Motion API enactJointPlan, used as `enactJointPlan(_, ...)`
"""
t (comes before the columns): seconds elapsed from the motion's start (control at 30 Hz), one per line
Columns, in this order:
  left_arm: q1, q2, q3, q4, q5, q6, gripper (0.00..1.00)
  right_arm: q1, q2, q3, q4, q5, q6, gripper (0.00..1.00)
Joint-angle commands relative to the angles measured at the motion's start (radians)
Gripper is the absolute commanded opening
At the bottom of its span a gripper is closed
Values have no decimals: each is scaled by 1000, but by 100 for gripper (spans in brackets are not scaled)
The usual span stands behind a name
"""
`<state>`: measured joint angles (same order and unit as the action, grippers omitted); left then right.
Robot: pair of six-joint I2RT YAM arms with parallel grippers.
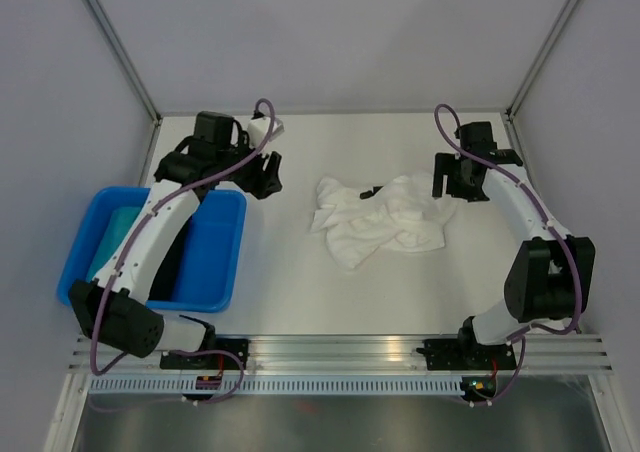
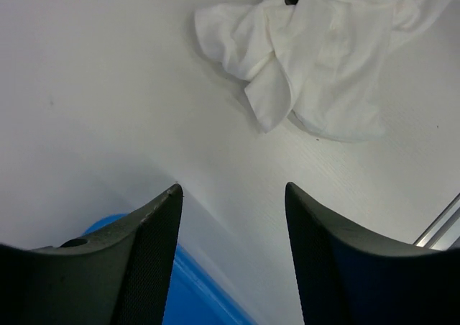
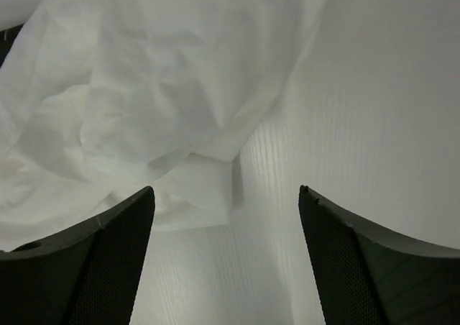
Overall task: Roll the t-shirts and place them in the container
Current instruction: Flatten the tshirt
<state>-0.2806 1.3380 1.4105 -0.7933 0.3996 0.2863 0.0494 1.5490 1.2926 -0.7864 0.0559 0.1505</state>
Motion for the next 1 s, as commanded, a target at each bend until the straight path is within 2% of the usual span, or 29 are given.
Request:
enactJointPlan(0.0,-107,102,12,5,-97,-42,64,7,-81,-18,110,79,61,84)
enactJointPlan(0.03,-127,148,13,9,-107,-30,63,6,-92,-29,169,21,70,59)
enactJointPlan(0.13,-187,229,24,32,-145,-1,67,9,-69,-18,210,-94,75,31)
enactJointPlan(0.27,-256,401,63,75,-211,36,74,15,60,48,223,-146,84,39)
enactJointPlan(0.3,-290,429,68,75,-212,45,75,20,83,59,228,-163,87,44)
enactJointPlan(0.43,-371,518,68,89,-222,102,76,62,228,137,260,-223,98,59)
enactJointPlan(0.57,-387,585,73,147,-336,94,73,107,357,232,271,-220,113,73)
enactJointPlan(0.6,-385,605,76,176,-359,88,64,116,384,256,271,-202,119,80)
enactJointPlan(0.67,-385,613,65,201,-389,82,48,118,454,332,256,-135,130,81)
enactJointPlan(0.73,-385,619,59,218,-377,85,36,119,509,396,228,-10,113,81)
enactJointPlan(0.77,-385,622,56,221,-366,86,19,121,526,415,216,22,106,81)
enactJointPlan(0.8,-385,624,56,223,-364,83,8,119,543,430,193,56,95,81)
enactJointPlan(0.83,-385,632,56,223,-370,82,3,121,575,451,179,76,80,81)
enactJointPlan(0.97,-385,600,64,226,-381,80,2,119,628,429,150,156,57,82)
